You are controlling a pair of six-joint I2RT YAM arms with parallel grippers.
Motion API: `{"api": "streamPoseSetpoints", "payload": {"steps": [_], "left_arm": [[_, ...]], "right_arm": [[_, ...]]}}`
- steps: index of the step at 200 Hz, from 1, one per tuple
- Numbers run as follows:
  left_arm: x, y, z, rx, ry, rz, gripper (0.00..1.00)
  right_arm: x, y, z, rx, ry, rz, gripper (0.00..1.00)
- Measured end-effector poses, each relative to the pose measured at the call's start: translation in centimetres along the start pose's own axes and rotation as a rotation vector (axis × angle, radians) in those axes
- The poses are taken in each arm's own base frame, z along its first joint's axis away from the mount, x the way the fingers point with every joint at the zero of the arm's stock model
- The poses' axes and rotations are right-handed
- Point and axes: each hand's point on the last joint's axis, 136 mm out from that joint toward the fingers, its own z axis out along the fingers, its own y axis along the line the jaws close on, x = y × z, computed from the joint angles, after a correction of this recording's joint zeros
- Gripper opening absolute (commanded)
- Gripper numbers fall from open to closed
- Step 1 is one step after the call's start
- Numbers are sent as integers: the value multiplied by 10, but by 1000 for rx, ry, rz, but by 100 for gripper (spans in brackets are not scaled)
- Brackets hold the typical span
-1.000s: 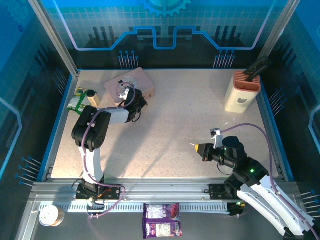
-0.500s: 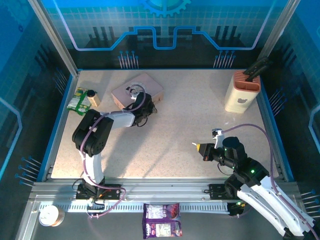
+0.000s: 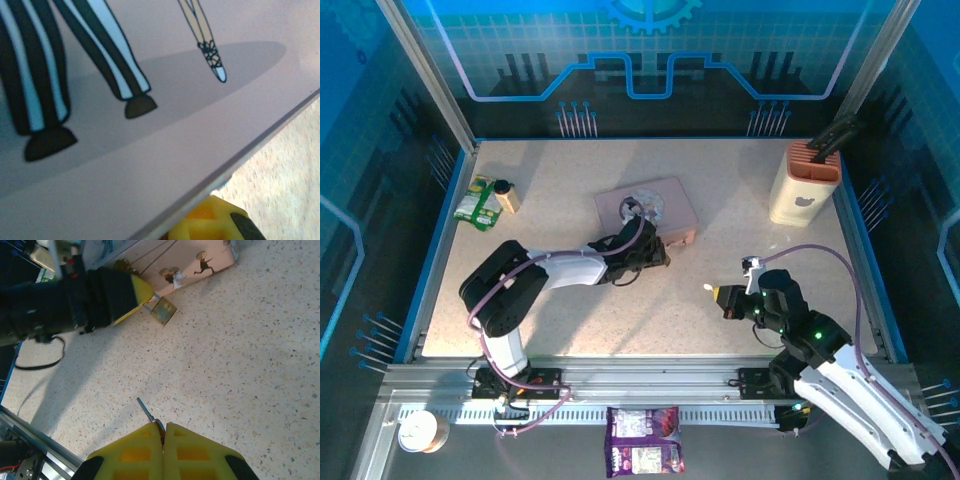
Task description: Unlock the padlock with the key
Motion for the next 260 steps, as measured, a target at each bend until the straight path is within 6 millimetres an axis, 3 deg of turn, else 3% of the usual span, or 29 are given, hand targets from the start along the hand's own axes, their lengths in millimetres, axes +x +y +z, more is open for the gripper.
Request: {"api": "streamPoseSetpoints", "payload": {"steps": [46,81,104,142,181,217,260], "left_arm": [[40,-5,-16,35,81,86,0],[62,5,-22,48,122,102,11],[66,10,-27,64,109,117,33],[68,19,-53,100,44,132,53],[65,26,-85,159,-87,57,56],[79,19,-86,133,-91,-20,63],[101,20,-61,51,-67,-118,63]], "right_arm": [[5,-2,7,-14,3,67,0],[10,-7,10,-8,9,108,0],[9,-6,10,-13,5,123,0],[4,-2,4,-41,-26,129,0],[7,-4,7,-28,-11,134,0],[8,-1,9,-36,-2,140,0],[12,3,9,-47,11,125,0]]}}
